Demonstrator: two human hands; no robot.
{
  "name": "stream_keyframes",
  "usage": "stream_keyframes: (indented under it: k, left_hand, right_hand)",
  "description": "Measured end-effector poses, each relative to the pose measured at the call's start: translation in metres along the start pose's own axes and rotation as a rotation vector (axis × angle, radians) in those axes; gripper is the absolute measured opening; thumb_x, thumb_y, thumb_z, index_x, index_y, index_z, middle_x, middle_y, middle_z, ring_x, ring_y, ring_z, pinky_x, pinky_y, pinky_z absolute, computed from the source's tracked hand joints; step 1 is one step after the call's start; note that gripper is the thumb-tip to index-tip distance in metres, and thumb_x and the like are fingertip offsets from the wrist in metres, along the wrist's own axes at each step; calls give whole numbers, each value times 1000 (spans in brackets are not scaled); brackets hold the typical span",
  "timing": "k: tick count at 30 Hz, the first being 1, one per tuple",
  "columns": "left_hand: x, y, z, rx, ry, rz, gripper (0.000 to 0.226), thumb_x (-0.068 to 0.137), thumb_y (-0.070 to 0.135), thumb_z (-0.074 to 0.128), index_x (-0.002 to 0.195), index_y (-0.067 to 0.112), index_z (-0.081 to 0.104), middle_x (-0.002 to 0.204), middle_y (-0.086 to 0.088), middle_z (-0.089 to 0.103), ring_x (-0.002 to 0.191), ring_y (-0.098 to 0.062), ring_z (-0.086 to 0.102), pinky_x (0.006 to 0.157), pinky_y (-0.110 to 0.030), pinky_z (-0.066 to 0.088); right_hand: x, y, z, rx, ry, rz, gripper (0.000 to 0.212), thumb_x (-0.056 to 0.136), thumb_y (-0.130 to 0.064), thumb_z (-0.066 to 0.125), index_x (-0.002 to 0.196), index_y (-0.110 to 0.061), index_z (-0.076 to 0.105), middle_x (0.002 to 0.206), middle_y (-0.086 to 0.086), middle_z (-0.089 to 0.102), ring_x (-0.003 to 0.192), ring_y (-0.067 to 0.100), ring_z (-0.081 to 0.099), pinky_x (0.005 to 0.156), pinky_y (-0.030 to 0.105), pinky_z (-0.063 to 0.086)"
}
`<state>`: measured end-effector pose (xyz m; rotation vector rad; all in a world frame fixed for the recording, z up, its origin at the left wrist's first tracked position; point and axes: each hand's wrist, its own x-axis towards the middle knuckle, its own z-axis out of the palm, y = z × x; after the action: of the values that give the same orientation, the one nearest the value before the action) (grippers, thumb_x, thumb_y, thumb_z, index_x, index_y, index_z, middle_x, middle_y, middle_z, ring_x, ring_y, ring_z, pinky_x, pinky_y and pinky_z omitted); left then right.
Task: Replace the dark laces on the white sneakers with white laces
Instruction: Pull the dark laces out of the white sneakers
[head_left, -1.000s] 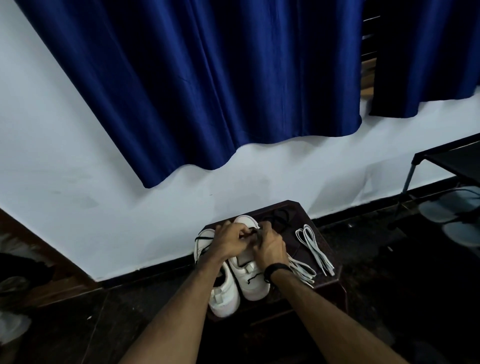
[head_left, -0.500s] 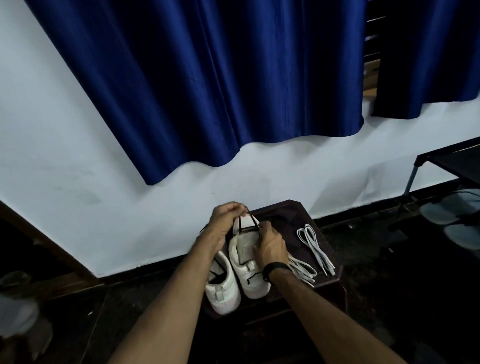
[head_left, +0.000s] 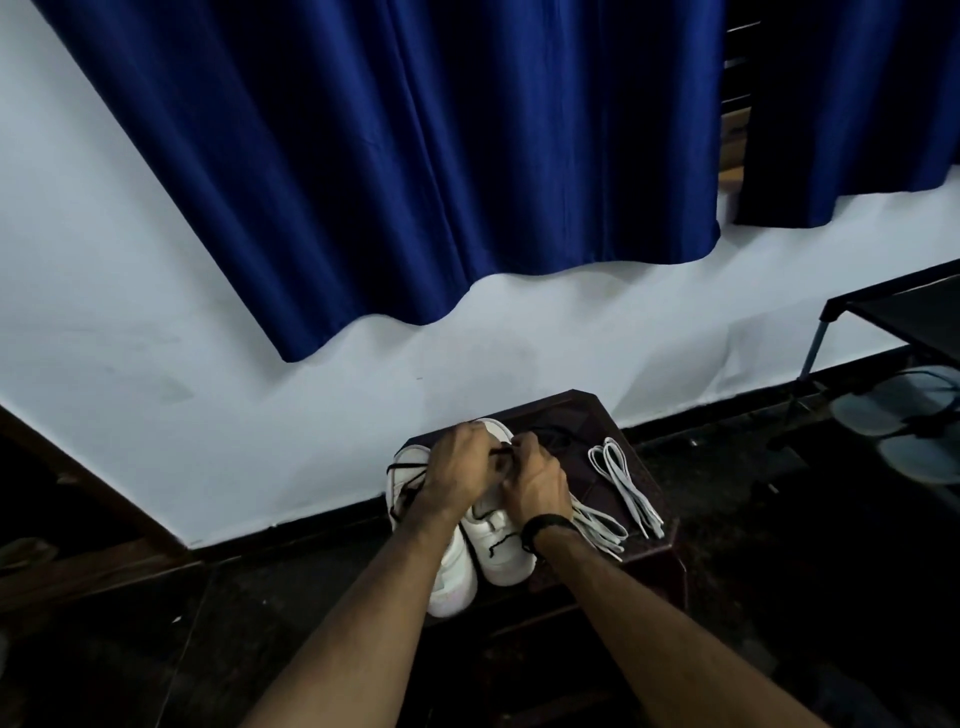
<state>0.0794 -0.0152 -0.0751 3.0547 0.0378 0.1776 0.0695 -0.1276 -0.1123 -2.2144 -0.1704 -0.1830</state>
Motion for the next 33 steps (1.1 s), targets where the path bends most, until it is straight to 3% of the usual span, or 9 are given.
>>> stream_keyframes:
  k: [5, 8, 11, 15, 18, 22, 25, 28, 33]
  left_hand:
    - [-8, 3, -6, -393, 373, -117, 24, 82, 29, 58, 72, 14, 73, 77, -4, 66, 75, -26, 63, 67, -29, 47]
    - [-5, -5, -28, -760, 759, -613, 14, 84, 12, 66, 80, 22, 75, 91, 0, 70, 88, -26, 66, 73, -24, 43]
    - [-5, -16, -36, -714, 723, -957, 17, 89, 17, 60, 92, 24, 75, 110, -1, 67, 103, -28, 58, 84, -35, 44]
    - [-13, -10, -16, -147, 573, -406, 45, 79, 7, 64, 123, 15, 64, 129, -4, 58, 109, -29, 52, 87, -42, 44]
    - [-4, 2, -3, -97, 168, 44, 52, 82, 18, 60, 133, 21, 57, 127, -1, 63, 114, -25, 55, 94, -37, 45]
    - [2, -2, 6, -101, -28, 7, 30, 83, 36, 58, 104, 22, 72, 107, -1, 66, 100, -24, 63, 81, -35, 52]
    - [0, 1, 7, -37, 123, 4, 29, 84, 37, 54, 85, 14, 71, 91, -3, 66, 83, -25, 65, 71, -37, 52]
    - [-6, -1, -1, -330, 473, -52, 22, 89, 23, 57, 75, 14, 72, 80, -3, 65, 72, -22, 63, 69, -31, 50]
    - [1, -24, -46, -875, 982, -715, 13, 87, 6, 65, 92, 5, 77, 95, -12, 70, 91, -28, 66, 79, -16, 39]
  right_hand:
    - [-1, 0, 0, -7, 17, -8, 30, 83, -10, 49, 112, -10, 53, 105, 16, 64, 96, 39, 59, 72, 40, 43]
    - [0, 0, 0, -7, 20, -4, 29, 82, -8, 47, 110, -11, 53, 101, 15, 64, 93, 39, 59, 70, 38, 41]
    - [0, 1, 1, 1, 33, -11, 28, 82, -8, 46, 109, -11, 53, 100, 15, 64, 92, 39, 60, 70, 40, 42]
    - [0, 2, 4, -6, 39, -11, 29, 81, -8, 48, 110, -11, 53, 102, 15, 64, 92, 39, 60, 71, 40, 43]
    - [1, 3, 6, 12, 36, -20, 24, 83, -14, 53, 108, -12, 51, 99, 15, 65, 89, 39, 61, 67, 39, 43]
    - [1, 5, 6, 6, 31, -22, 24, 85, -18, 52, 108, -11, 52, 99, 15, 65, 90, 38, 61, 68, 40, 43]
    - [1, 4, 5, -12, 34, -38, 25, 83, -14, 51, 108, -11, 51, 99, 15, 65, 90, 39, 61, 69, 41, 45]
    - [1, 4, 5, -12, 43, -45, 28, 79, -10, 49, 107, -10, 51, 98, 15, 64, 89, 40, 61, 69, 42, 45]
    - [2, 6, 6, -10, 36, -65, 28, 77, -10, 51, 105, -12, 50, 98, 12, 63, 89, 38, 60, 68, 41, 46]
